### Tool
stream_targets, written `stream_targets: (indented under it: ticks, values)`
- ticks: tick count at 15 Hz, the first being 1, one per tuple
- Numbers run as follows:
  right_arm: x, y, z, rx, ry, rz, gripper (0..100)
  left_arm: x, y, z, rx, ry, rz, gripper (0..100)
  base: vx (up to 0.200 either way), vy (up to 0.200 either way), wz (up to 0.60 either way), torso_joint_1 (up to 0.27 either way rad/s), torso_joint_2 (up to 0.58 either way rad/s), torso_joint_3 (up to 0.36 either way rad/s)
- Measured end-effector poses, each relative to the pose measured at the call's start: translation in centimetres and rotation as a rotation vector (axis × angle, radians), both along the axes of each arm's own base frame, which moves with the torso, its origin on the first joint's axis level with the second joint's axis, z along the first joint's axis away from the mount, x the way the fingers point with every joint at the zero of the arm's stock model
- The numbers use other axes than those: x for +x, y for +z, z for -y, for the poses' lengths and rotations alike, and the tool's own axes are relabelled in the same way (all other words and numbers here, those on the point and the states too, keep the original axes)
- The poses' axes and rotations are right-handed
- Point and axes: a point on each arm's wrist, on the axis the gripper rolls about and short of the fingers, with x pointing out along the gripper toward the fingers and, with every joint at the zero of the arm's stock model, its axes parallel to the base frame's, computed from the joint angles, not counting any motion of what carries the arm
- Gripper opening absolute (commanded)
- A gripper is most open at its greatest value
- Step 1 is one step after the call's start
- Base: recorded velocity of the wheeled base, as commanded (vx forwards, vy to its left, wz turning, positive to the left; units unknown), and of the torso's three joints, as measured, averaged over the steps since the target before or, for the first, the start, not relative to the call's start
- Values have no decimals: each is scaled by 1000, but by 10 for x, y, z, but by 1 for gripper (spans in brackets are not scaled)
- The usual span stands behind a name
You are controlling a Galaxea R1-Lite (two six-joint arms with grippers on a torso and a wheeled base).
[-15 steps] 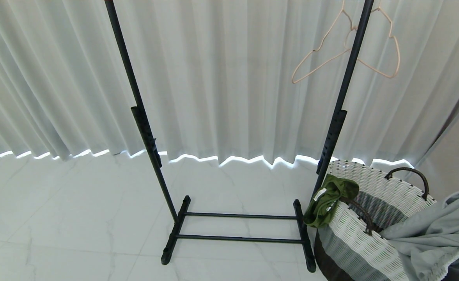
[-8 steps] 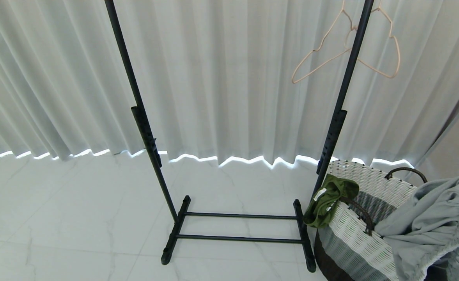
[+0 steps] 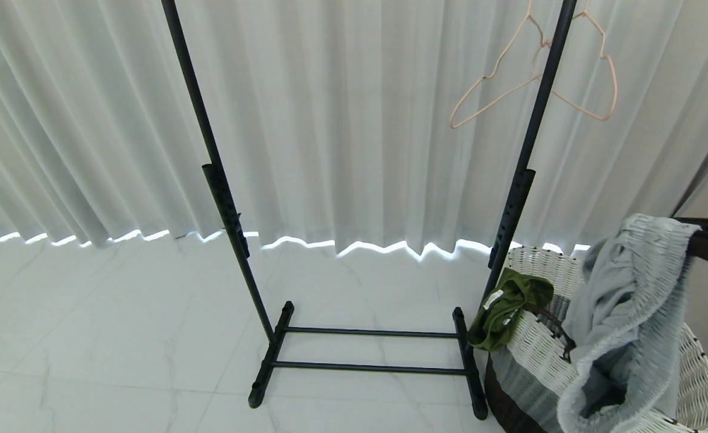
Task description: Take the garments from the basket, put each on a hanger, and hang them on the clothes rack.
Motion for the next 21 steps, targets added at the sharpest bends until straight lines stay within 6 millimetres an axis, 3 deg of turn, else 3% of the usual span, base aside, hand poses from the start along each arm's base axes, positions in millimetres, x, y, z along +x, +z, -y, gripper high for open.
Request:
stream_targets:
  ticks: [3,7,11,13,16,21]
  values:
    - [14,18,-29,88,55,19,0,34,31,8,5,-115,-60,100,0,0,0,0,0,0]
    - [28,36,-57,149,97,50,0,89,53,35,21,-224,-161,100,0,0,0,0,0,0]
    - [30,41,-71,192,130,65,0,136,71,97,-77,-265,-280,100,0,0,0,0,0,0]
    - [28,42,-77,211,158,61,0,145,66,141,-104,-292,-365,100,0,0,0,0,0,0]
    - [22,45,-83,227,193,57,0,154,38,193,-40,-351,-464,100,0,0,0,0,0,0]
    - [18,47,-83,247,206,50,0,167,-2,243,9,-438,-538,100,0,0,0,0,0,0]
